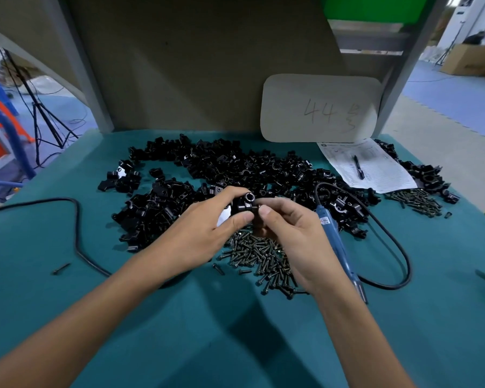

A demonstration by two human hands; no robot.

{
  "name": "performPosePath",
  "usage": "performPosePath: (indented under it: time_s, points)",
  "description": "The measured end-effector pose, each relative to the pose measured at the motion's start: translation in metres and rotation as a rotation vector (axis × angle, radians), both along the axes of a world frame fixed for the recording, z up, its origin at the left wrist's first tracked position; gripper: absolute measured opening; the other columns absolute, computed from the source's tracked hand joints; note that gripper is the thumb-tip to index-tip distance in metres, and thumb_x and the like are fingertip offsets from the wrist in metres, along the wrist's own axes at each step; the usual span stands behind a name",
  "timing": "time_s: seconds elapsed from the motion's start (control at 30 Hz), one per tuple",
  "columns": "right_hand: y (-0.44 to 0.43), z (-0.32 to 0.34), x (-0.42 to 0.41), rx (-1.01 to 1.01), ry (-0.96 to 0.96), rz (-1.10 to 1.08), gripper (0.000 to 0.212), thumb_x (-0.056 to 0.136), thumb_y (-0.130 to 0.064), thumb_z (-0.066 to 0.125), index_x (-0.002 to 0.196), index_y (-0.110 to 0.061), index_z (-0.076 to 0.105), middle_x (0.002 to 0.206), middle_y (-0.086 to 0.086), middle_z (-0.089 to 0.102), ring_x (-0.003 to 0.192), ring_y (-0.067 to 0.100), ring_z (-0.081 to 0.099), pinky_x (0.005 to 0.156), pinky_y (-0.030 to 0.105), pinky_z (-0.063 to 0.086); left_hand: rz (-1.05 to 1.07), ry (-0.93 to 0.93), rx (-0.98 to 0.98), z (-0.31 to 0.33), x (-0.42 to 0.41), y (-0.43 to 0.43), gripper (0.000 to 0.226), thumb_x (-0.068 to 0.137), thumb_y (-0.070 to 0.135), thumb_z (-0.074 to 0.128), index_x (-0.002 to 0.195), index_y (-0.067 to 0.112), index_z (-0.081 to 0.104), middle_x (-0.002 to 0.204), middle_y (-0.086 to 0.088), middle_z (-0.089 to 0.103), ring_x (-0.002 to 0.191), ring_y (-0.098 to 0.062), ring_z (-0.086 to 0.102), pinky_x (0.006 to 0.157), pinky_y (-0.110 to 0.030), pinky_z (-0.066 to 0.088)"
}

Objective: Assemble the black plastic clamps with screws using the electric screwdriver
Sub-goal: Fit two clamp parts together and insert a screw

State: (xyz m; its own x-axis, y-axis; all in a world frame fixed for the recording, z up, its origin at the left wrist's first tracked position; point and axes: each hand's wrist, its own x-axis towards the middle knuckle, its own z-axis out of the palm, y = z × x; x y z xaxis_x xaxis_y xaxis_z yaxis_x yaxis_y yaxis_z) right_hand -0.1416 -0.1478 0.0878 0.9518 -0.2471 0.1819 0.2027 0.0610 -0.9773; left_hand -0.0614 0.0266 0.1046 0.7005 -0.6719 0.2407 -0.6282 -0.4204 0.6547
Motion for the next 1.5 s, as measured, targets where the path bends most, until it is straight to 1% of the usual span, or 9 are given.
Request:
performPosePath:
  time_s: [0.17,0.3,0.73,0.93,1.03,1.17,1.3,1.4,1.5]
  points:
    - [-0.008,0.002,-0.003,-0.444,0.001,-0.101,0.019,0.104,-0.041,0.055,0.095,-0.032,0.070,0.084,-0.006,0.071,0.079,0.016,0.066,0.072,0.042,0.055,-0.009,-0.053,0.020,0.004,-0.004,-0.002,0.031,0.098,0.056,0.046,0.129,0.052,0.043,0.090,0.042,0.055,0.080,0.013,0.055,0.063,-0.019,0.036]
    - [-0.010,0.006,-0.003,-0.648,0.003,-0.072,0.039,0.108,-0.047,0.040,0.076,-0.026,0.047,0.063,-0.013,0.046,0.058,0.005,0.040,0.055,0.030,0.035,-0.028,-0.118,0.035,0.008,-0.009,-0.005,0.033,0.098,0.058,0.044,0.130,0.050,0.042,0.080,0.038,0.052,0.072,0.008,0.052,0.056,-0.015,0.032]
    - [-0.023,0.025,-0.008,-0.470,0.125,0.202,0.030,0.104,-0.044,0.040,0.088,-0.023,0.053,0.074,-0.009,0.055,0.073,0.017,0.052,0.069,0.051,0.044,-0.035,-0.108,0.020,0.014,-0.014,-0.004,0.033,0.097,0.058,0.045,0.129,0.051,0.042,0.068,0.011,0.047,0.066,-0.003,0.048,0.058,-0.017,0.036]
    - [-0.023,0.026,-0.008,-0.501,0.108,0.238,0.037,0.111,-0.037,0.036,0.084,-0.019,0.052,0.072,-0.011,0.051,0.068,0.007,0.052,0.062,0.028,0.042,-0.058,-0.096,0.020,0.016,-0.016,-0.003,0.030,0.098,0.054,0.046,0.128,0.050,0.043,0.076,0.023,0.052,0.068,-0.001,0.049,0.061,-0.014,0.038]
    - [-0.025,0.029,-0.008,-0.449,0.148,0.267,0.036,0.111,-0.033,0.036,0.081,-0.017,0.048,0.067,-0.008,0.050,0.065,0.013,0.047,0.060,0.035,0.039,-0.070,-0.081,0.018,0.016,-0.018,-0.004,0.029,0.099,0.053,0.046,0.128,0.050,0.044,0.076,0.029,0.051,0.066,0.002,0.049,0.061,-0.011,0.037]
    - [-0.023,0.028,-0.006,-0.512,0.125,0.266,0.051,0.106,-0.054,0.031,0.075,-0.018,0.050,0.061,-0.010,0.049,0.056,0.006,0.044,0.052,0.023,0.038,-0.076,-0.057,-0.001,0.018,-0.017,-0.004,0.028,0.099,0.054,0.046,0.127,0.052,0.044,0.083,0.024,0.056,0.069,0.000,0.053,0.061,-0.012,0.039]
    - [-0.046,0.018,-0.012,-0.508,0.213,0.206,0.061,0.093,-0.081,0.030,0.085,-0.028,0.059,0.067,-0.010,0.059,0.060,0.007,0.052,0.055,0.024,0.044,-0.058,-0.045,0.007,0.015,-0.017,-0.001,0.033,0.098,0.058,0.045,0.131,0.053,0.042,0.079,0.021,0.057,0.066,0.006,0.052,0.057,-0.011,0.038]
    - [-0.082,-0.008,-0.019,-0.921,0.330,-0.176,0.047,0.088,-0.077,0.042,0.109,-0.038,0.057,0.098,-0.014,0.066,0.090,0.009,0.064,0.075,0.035,0.052,-0.029,-0.013,0.015,0.010,-0.015,0.004,0.040,0.097,0.062,0.043,0.135,0.053,0.039,0.078,0.022,0.058,0.067,0.013,0.054,0.054,-0.010,0.039]
    - [-0.104,-0.040,-0.028,-1.216,0.729,-0.296,0.073,0.091,-0.064,0.060,0.146,-0.024,0.032,0.135,0.012,0.051,0.119,0.035,0.054,0.094,0.046,0.046,-0.011,0.000,0.013,0.007,-0.014,0.003,0.042,0.096,0.062,0.042,0.137,0.052,0.039,0.074,0.017,0.053,0.069,0.016,0.053,0.054,-0.012,0.037]
